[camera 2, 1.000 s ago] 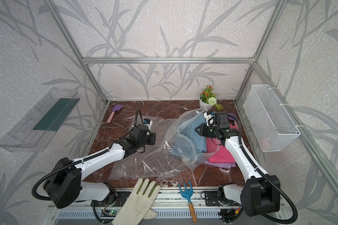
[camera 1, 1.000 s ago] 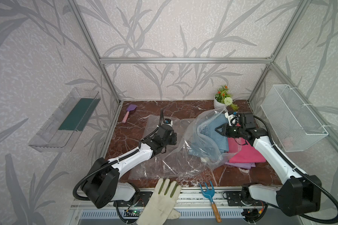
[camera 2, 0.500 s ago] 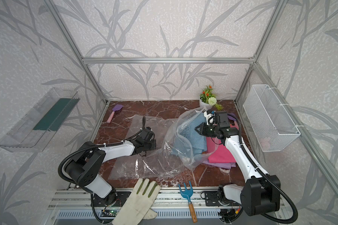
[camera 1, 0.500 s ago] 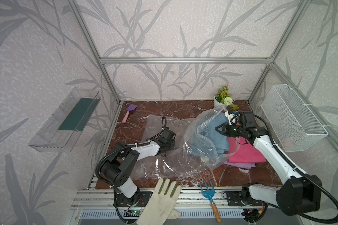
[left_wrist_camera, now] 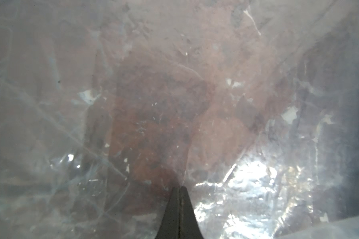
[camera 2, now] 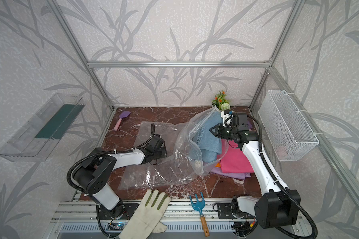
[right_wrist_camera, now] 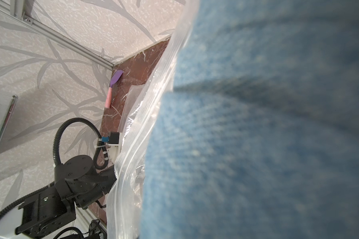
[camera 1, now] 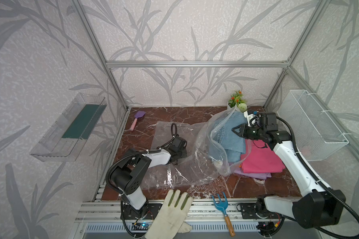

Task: Take the trousers out of the vacuum bag
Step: Take out the trousers from the vacuum bag.

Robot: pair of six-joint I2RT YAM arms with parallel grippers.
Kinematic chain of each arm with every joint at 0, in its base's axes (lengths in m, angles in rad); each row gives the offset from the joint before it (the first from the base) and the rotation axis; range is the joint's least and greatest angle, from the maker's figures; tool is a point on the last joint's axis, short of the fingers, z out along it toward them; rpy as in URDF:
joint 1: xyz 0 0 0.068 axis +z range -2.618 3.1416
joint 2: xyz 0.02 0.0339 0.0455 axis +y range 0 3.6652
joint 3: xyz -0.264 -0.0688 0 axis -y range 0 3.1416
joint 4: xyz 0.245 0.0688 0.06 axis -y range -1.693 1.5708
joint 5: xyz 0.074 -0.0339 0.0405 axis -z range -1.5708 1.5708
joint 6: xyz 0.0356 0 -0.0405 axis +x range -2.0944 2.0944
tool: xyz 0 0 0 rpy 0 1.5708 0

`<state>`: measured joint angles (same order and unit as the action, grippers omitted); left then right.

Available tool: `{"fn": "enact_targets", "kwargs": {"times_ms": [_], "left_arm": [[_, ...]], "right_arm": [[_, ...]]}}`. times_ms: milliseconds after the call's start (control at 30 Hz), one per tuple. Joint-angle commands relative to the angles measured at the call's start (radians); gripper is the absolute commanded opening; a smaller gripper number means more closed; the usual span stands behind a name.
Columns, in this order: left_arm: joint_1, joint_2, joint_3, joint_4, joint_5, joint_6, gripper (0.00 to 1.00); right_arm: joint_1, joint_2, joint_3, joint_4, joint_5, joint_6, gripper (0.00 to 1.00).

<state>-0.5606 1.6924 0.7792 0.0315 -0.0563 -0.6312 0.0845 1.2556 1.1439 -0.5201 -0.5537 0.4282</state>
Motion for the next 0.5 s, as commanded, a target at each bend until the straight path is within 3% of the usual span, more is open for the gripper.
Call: {"fn": "enact_targets", "kwargs": {"times_ms": [0,467], "left_arm": [[0.010,0.062,-0.031,-0.118,-0.023,-0.024,0.00],[0.020,0.079,-0.031,-0.100,-0.006,-0.032,0.00]], "right_arm": [[-0.015,-0.059,0.070,0.130,-0.098,0.051,0.03],[-0.041,-0.198,0.038,0.143,-0.280,0.147,0.02]]}}
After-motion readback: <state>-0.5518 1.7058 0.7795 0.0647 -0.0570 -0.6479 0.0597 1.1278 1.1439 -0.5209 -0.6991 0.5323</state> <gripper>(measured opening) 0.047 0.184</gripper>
